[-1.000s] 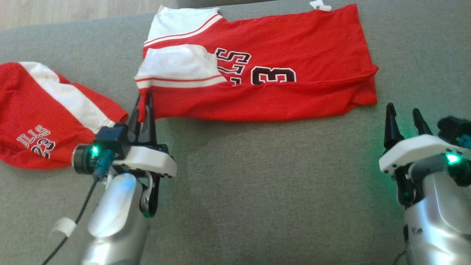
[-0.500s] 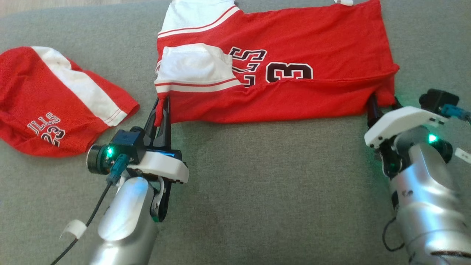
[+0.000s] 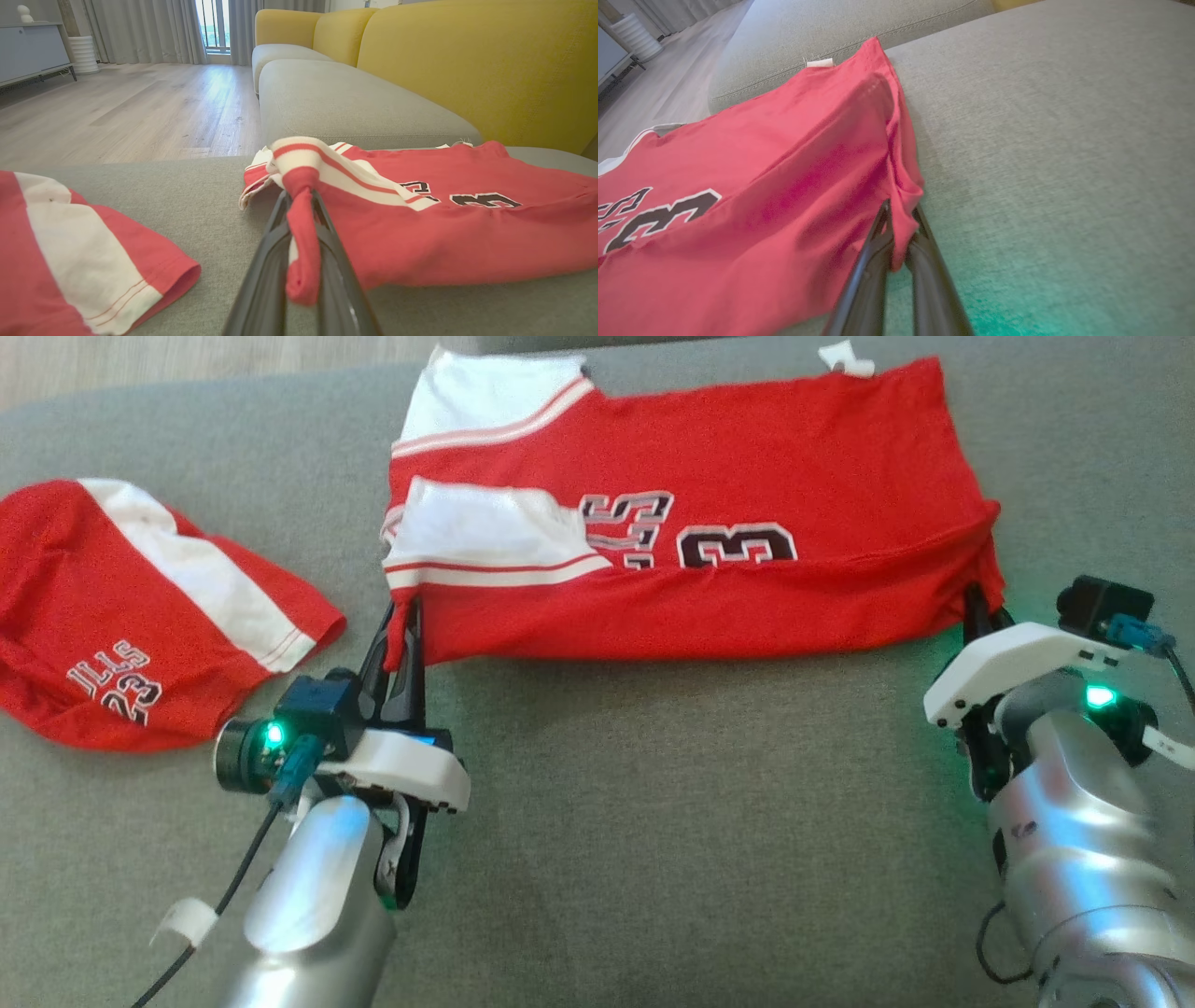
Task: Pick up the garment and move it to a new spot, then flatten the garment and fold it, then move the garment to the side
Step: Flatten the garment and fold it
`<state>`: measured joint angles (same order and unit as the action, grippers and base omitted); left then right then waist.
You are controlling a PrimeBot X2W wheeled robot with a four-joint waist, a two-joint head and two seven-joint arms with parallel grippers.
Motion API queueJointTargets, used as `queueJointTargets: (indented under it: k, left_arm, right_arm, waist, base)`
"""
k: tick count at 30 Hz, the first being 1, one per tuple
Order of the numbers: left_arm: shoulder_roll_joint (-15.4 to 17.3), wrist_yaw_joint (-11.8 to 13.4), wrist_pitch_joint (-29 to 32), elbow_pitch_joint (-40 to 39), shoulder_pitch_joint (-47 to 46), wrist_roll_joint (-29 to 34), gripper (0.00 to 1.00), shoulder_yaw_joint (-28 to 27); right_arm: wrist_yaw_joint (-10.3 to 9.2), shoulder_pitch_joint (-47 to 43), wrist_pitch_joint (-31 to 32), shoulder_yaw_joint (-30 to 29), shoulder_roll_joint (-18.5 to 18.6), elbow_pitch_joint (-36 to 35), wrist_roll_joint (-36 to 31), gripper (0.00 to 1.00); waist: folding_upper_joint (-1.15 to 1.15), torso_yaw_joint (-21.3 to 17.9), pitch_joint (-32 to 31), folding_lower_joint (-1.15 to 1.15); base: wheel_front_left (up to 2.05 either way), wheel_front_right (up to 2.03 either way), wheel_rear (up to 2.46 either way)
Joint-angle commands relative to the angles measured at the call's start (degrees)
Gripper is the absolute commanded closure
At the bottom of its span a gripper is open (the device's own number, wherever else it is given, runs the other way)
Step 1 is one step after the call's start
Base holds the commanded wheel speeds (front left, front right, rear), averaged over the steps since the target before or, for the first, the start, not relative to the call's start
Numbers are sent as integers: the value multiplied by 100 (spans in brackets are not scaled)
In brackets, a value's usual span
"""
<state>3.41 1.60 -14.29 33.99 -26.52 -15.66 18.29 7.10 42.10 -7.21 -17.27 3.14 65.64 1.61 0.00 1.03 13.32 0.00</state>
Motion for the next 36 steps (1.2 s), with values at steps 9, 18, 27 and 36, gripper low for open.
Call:
queueJointTargets:
  k: [9, 18, 27, 36]
  left_arm:
    - [227, 68, -71, -250, 442, -52, 100, -314]
    - [235, 2, -35, -580, 1437, -89, 100, -118]
    - [306, 185, 282, -1243, 2288, -165, 100, -25]
    - [380, 272, 567, -1475, 2332, -109, 0, 85]
  right_arm:
    - [39, -286, -232, 4, -26, 52, 17, 100]
    - [39, -988, -406, 705, -26, -95, 696, 100]
    - [39, -1977, -49, 1042, -26, -1108, 1078, 100]
    - [39, -2586, 511, 795, -26, -2483, 952, 0]
  waist:
    - [0, -203, -609, 0]
    - [0, -338, -1117, 0]
    - [0, -473, -1291, 0]
    - [0, -480, -1318, 0]
  base:
    - [0, 0, 0]
    - [0, 0, 0]
    - [0, 0, 0]
    - [0, 0, 0]
